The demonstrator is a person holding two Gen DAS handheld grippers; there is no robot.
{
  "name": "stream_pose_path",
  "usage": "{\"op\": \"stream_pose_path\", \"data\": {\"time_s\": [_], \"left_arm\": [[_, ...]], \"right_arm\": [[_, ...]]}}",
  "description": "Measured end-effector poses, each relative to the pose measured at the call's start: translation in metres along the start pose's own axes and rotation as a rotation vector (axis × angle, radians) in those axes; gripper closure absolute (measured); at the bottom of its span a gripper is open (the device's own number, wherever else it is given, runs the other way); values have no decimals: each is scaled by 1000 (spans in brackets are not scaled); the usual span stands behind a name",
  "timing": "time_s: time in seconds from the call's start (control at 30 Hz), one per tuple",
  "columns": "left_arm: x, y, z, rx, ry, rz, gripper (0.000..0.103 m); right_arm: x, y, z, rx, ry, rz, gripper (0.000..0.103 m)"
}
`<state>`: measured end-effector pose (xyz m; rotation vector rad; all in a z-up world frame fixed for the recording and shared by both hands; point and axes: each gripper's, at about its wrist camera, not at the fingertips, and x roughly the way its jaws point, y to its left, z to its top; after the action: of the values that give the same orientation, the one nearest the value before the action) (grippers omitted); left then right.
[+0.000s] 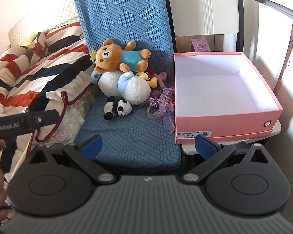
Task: Organize objects
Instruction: 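Move both tools toward the toys on the blue chair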
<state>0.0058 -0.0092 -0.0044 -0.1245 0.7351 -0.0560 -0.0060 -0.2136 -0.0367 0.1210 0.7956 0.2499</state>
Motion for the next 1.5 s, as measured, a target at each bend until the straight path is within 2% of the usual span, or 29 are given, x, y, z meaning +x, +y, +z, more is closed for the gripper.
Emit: {"op": "stream_pose_path", "data": {"time_s": [1.5], "left_arm": [[10,-14,-9,6,29,-7,7]], "right_arm": [[12,-19,-11,31,49,4,0]]}}
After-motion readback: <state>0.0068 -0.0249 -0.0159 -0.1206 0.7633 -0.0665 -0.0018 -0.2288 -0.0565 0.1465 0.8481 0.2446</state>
